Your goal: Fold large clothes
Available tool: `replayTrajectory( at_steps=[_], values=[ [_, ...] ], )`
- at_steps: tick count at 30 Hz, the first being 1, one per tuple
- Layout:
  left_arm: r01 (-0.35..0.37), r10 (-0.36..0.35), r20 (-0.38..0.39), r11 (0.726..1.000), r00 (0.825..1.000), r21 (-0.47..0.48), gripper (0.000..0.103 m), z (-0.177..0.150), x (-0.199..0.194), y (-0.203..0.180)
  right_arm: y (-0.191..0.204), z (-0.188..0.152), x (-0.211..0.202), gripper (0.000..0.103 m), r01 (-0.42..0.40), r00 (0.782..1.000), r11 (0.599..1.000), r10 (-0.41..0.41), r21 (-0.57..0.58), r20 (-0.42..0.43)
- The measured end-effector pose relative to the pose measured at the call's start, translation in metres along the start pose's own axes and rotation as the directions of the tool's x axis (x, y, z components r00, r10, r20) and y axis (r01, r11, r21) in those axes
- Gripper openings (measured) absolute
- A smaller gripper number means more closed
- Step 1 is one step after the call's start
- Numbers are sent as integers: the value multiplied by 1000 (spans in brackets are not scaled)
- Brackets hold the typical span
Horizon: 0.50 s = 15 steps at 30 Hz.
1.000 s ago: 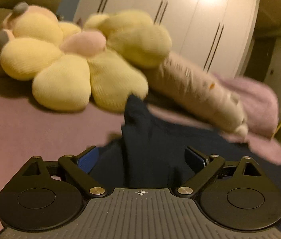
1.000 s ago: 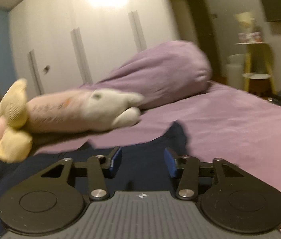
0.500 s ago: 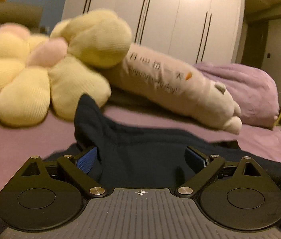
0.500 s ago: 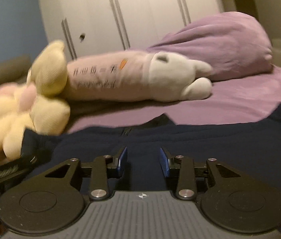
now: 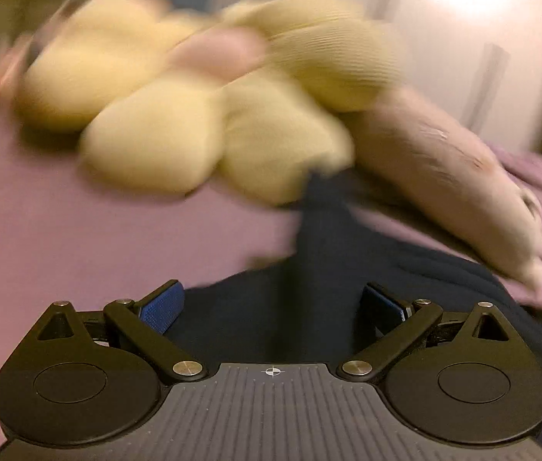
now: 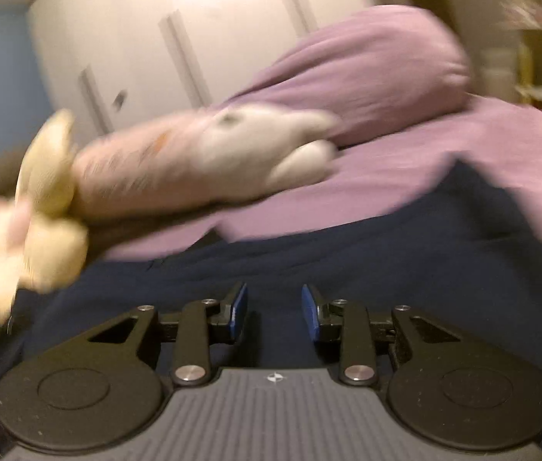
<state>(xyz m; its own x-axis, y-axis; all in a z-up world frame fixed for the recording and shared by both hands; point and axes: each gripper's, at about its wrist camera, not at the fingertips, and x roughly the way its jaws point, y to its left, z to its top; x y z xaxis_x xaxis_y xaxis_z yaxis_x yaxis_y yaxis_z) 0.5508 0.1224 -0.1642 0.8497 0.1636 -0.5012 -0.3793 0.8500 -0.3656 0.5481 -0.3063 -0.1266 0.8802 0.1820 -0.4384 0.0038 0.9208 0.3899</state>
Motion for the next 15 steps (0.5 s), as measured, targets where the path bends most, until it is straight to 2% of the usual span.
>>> replayTrajectory(
  at_steps=[2, 4, 5, 6, 7, 8, 9, 10, 11, 13, 14, 15],
  values=[
    [99, -106, -45, 986, 993, -137, 102, 0, -6, 31, -30, 2, -23, 28, 20, 999, 995, -25, 101, 44],
    [162, -172, -99, 981, 980, -108, 102, 2, -19, 39, -48, 3, -47, 28, 33, 998, 986, -42, 164, 51],
    [218, -228, -145, 973, 963, -83, 102, 3, -24, 41, -51, 5, -57, 28, 36, 999, 988, -41, 149, 31],
    [298, -302, -202, 953, 932, -52, 102, 3, -33, 46, -51, 6, -75, 31, 43, 999, 993, -45, 113, 12],
    [348, -339, -229, 938, 913, -1, 102, 3, -45, 52, -55, 5, -98, 44, 51, 999, 995, -52, 80, 10],
    [385, -362, -255, 922, 897, 45, 102, 2, -58, 60, -62, 4, -123, 47, 45, 999, 997, -47, 57, 21],
    [427, -395, -287, 902, 873, 58, 102, 0, -67, 67, -71, 1, -146, 50, 35, 999, 998, -36, 47, 28],
    [471, -436, -320, 881, 841, 40, 102, -3, -74, 77, -82, -1, -167, 56, 28, 999, 998, -29, 49, 16],
    [504, -472, -353, 864, 808, -1, 100, -7, -80, 89, -94, -5, -184, 58, 14, 1000, 998, -13, 64, -12],
    [514, -490, -391, 856, 779, -49, 93, -14, -86, 102, -121, -19, -205, 58, -62, 990, 990, 77, 130, -114],
    [502, -479, -401, 863, 781, -54, 85, -18, -88, 105, -130, -28, -212, 57, -80, 983, 984, 104, 157, -151],
    [489, -466, -412, 871, 783, -54, 81, -21, -89, 107, -136, -35, -216, 55, -95, 977, 980, 126, 174, -174]
  ],
)
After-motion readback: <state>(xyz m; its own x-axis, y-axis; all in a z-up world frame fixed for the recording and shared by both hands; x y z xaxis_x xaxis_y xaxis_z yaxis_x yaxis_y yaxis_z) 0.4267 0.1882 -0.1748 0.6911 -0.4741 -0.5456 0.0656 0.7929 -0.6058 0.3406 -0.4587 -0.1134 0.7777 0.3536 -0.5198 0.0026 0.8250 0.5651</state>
